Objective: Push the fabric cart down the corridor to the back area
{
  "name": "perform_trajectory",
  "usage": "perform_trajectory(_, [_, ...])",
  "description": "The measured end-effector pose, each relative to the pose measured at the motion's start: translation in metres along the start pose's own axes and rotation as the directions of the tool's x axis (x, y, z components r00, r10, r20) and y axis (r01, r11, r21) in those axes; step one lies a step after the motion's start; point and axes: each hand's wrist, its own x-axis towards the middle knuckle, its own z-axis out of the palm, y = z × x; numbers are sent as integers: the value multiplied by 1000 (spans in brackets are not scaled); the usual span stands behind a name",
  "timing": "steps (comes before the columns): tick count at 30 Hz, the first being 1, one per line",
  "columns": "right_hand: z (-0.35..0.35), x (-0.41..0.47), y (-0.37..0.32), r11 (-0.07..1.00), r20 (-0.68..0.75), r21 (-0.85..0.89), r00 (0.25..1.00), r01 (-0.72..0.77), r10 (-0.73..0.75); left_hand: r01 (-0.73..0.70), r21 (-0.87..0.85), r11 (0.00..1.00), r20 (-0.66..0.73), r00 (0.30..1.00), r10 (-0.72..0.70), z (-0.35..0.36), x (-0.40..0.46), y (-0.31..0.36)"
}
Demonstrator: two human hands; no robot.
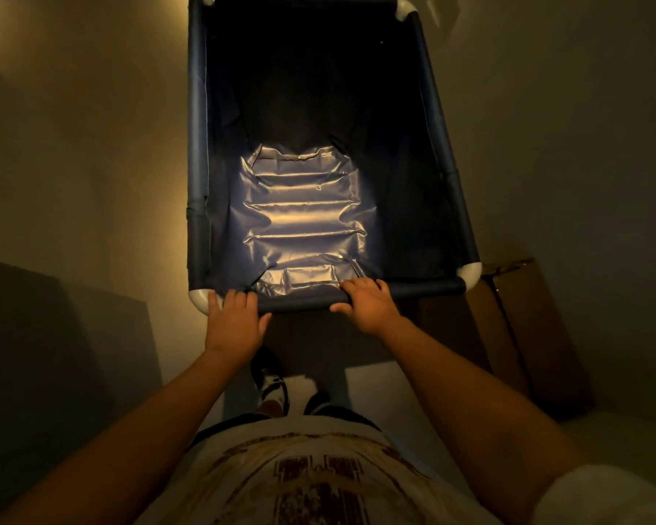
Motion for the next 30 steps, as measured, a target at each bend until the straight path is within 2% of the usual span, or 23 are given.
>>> perform_trajectory(3, [-6, 3, -1, 1000, -40, -10, 999, -15, 15, -56, -34, 998, -53, 997, 54, -4, 14, -2])
perform_trajectory(8, [-22, 3, 17, 998, -124, -32, 991, -60, 56, -111, -49, 993, -15, 994, 111, -19, 41, 12])
perform_trajectory(18, [-58, 25, 79, 993, -201, -36, 975, -108, 99, -127, -60, 990, -6, 992, 127, -37, 88, 49])
perform_trajectory(25, [-76, 64, 108, 988, -59, -118, 993, 97, -104, -54, -19, 998, 12, 998, 55, -45, 107, 68])
perform_trajectory(30, [-83, 85, 125, 963, -49, -184, 977, 196, -209, 21, 31, 999, 12, 1000, -22, -53, 121, 86])
